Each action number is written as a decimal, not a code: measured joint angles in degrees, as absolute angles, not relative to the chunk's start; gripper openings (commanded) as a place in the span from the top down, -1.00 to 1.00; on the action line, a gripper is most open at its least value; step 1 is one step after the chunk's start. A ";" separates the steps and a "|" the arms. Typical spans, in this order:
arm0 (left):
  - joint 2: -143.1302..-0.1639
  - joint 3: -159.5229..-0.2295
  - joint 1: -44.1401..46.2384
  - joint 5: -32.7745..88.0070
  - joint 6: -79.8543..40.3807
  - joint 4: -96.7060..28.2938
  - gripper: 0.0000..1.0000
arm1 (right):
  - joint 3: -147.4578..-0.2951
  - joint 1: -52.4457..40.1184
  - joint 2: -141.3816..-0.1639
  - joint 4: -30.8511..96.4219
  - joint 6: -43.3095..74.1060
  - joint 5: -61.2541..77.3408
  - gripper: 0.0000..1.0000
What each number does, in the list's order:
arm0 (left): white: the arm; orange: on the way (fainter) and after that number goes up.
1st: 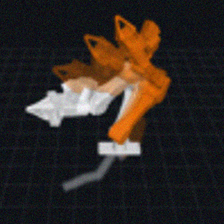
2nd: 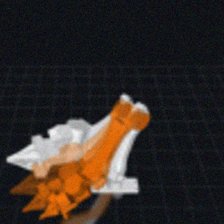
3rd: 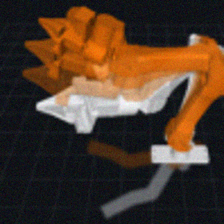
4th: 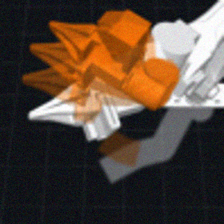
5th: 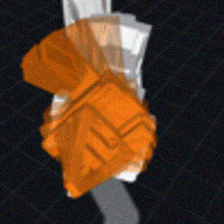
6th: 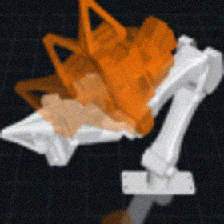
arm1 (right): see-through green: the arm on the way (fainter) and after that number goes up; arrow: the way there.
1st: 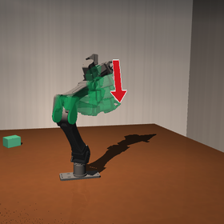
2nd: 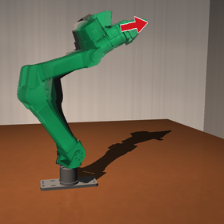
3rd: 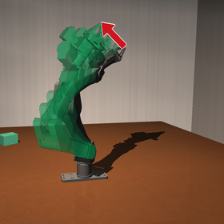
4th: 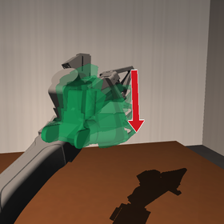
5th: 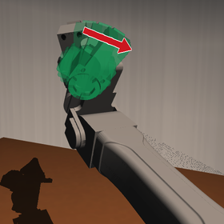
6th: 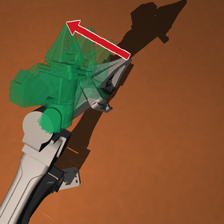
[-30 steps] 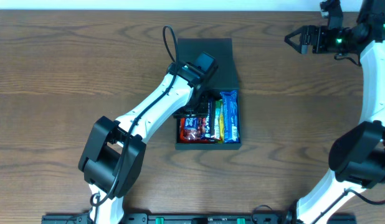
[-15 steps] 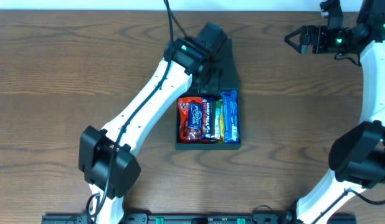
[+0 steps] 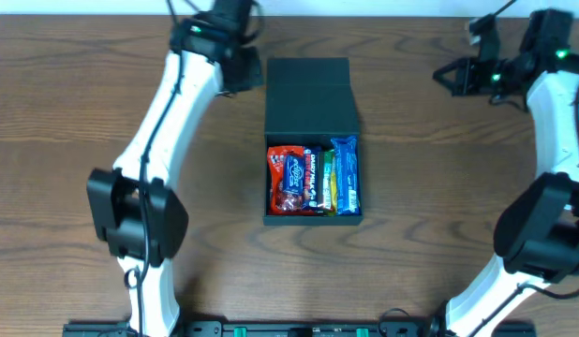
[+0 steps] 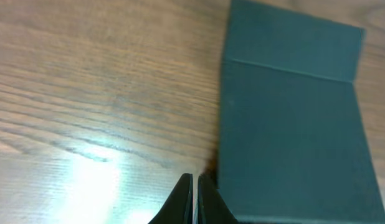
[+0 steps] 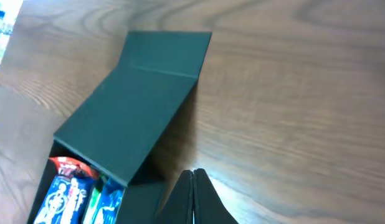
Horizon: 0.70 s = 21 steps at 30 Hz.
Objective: Pack container
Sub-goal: 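Move both grippers to the box lid's back edge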
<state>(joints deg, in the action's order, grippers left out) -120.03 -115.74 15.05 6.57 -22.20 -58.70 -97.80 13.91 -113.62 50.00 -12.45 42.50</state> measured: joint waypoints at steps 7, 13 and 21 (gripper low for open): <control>-123.72 -115.63 11.11 15.09 -22.20 -59.18 0.88 | -89.82 9.89 -113.65 48.29 -7.07 41.25 0.84; -125.73 -115.63 10.22 17.47 -22.24 -60.38 0.88 | -89.08 9.13 -113.65 49.67 -2.55 40.93 0.97; -132.31 -115.63 10.44 23.81 -23.57 -57.47 0.88 | -89.01 4.82 -113.65 43.77 -1.41 37.67 0.97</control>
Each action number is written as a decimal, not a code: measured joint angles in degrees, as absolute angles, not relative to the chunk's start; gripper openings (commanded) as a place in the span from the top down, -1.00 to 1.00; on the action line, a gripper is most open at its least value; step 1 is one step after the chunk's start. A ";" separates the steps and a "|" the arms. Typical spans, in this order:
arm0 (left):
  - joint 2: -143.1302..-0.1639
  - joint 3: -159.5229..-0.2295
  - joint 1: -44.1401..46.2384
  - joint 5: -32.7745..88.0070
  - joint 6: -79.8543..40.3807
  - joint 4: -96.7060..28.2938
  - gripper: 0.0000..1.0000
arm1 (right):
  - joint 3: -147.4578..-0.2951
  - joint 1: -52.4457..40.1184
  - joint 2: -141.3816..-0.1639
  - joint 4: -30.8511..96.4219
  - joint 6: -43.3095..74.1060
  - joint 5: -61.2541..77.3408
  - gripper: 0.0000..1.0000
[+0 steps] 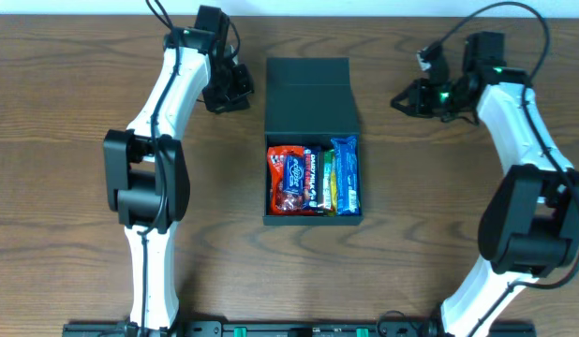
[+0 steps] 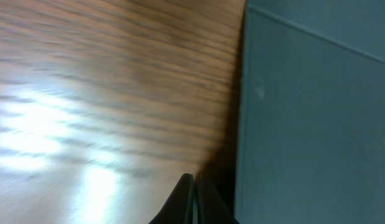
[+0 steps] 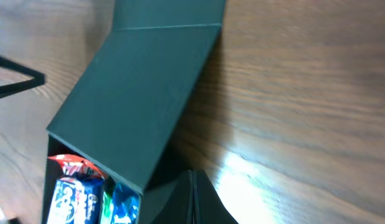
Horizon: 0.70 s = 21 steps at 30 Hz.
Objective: Pack container
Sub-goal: 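Move both grippers to the box lid's back edge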
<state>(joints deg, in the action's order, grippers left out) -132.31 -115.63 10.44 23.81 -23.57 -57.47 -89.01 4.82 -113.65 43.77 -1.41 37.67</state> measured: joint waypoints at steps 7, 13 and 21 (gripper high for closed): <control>-136.09 -115.61 10.55 27.38 -25.71 -55.07 0.88 | -89.01 2.02 -117.40 38.28 2.83 39.44 0.97; -136.42 -115.61 10.50 30.94 -27.51 -52.14 0.89 | -89.01 3.44 -125.23 35.97 7.92 44.97 0.97; -137.82 -115.61 10.50 33.85 -29.17 -52.18 0.89 | -89.01 3.73 -129.78 35.46 11.16 49.12 0.97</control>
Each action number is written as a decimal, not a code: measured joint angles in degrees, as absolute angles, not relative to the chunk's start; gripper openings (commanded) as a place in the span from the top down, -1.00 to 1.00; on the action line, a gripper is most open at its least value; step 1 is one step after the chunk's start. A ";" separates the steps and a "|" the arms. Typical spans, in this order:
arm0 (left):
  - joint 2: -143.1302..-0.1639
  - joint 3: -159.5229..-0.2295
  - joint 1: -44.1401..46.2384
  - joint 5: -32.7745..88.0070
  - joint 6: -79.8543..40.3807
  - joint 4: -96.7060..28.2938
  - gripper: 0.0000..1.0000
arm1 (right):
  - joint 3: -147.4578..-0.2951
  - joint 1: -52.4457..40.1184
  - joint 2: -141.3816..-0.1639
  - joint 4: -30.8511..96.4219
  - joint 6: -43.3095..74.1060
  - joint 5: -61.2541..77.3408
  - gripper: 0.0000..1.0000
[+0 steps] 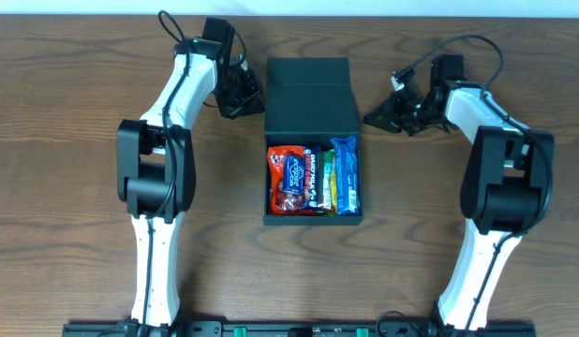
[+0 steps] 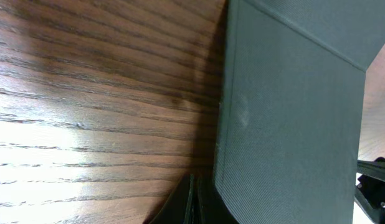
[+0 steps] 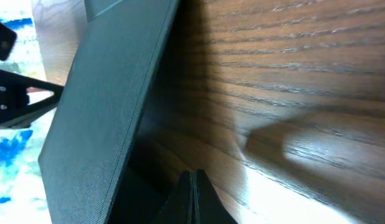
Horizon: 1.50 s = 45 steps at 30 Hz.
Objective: Pack container
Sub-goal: 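Move both grippers to the box lid's back edge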
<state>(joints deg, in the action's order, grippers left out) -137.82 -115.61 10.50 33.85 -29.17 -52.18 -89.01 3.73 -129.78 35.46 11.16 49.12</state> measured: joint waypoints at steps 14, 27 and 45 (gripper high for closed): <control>-138.28 -115.61 10.50 34.46 -31.53 -52.40 0.88 | -89.08 2.22 -132.97 33.80 11.62 54.65 0.97; -138.37 -115.61 10.46 35.81 -31.16 -50.96 0.88 | -89.08 0.62 -133.71 23.55 12.56 61.93 0.98; -138.26 -115.61 9.43 43.57 -25.89 -45.74 0.89 | -92.68 1.04 -132.97 18.68 11.05 70.72 0.97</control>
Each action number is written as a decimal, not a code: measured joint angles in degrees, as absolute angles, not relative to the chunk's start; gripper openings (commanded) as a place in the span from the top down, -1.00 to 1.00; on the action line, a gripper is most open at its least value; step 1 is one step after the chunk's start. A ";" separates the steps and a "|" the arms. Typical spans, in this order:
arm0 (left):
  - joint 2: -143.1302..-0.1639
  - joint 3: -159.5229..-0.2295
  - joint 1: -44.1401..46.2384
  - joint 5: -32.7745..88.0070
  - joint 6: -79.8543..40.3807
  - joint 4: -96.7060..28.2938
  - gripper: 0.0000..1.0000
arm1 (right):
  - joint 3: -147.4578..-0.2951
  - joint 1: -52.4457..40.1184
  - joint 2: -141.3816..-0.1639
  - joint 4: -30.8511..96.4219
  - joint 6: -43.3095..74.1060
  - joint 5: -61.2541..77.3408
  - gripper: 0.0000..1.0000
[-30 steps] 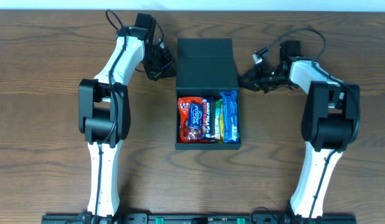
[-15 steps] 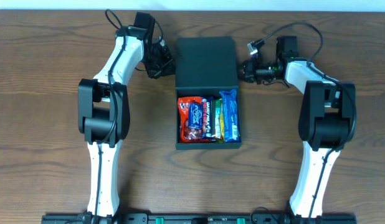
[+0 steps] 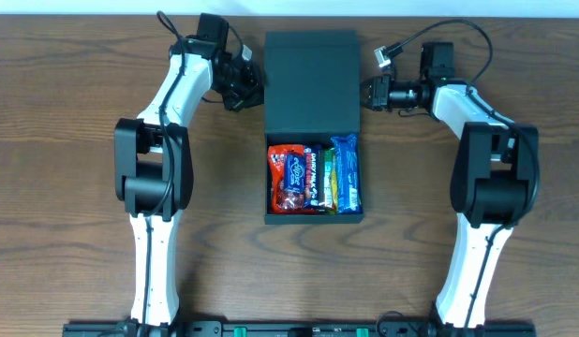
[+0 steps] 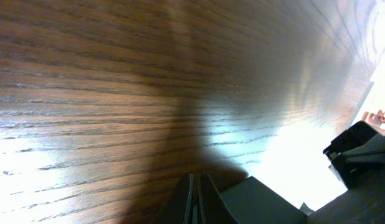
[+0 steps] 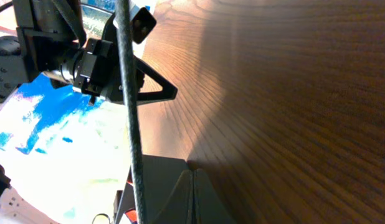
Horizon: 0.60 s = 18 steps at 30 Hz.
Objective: Pack container
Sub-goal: 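Move both grippers to the box lid's back edge, then push the lid forward with both grippers to close the box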
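Note:
The black box [image 3: 313, 217] lies mid-table with a red snack packet [image 3: 289, 180], a green bar [image 3: 327, 183] and blue packets [image 3: 347, 176] inside. Its hinged lid [image 3: 311, 80] is lifted off the table and looks large in the overhead view. My left gripper [image 3: 259, 82] is shut, with its tip at the lid's left edge. On the opposite side my right gripper [image 3: 364, 93] is shut against the right edge. The left wrist view shows shut fingertips [image 4: 194, 188] beside a dark lid corner [image 4: 261, 200]. From the right wrist, shut fingertips [image 5: 192, 186] touch the lid [image 5: 156, 180].
Bare wooden table [image 3: 74, 206] surrounds the box. A black cable [image 5: 128, 99] hangs across the right wrist view, with the left arm [image 5: 99, 59] visible beyond it. The table's far edge [image 3: 83, 16] runs just behind both arms.
Both shut grippers have moved in from beside the lid to its side edges. The lid, flat on the table before, is now raised and looks longer and wider from overhead.
Both arms were shut and far out at the back corners, with the lid flat behind the filled box. They then stood closer to the lid, then close beside it. Now both tips press at its edges and it is lifted.

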<state>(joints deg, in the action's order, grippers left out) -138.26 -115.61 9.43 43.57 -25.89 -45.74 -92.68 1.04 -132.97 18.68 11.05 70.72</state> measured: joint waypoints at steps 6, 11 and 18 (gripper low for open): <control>-134.78 -115.63 9.54 44.42 -20.88 -45.50 0.88 | -92.68 1.06 -129.03 19.29 10.15 70.02 0.97; -127.92 -115.66 9.54 44.66 -16.95 -45.15 0.88 | -93.01 1.06 -123.22 21.43 9.32 69.21 0.97; -121.25 -116.27 9.98 45.06 -10.35 -48.47 0.88 | -93.49 1.04 -116.73 34.48 3.49 63.66 0.97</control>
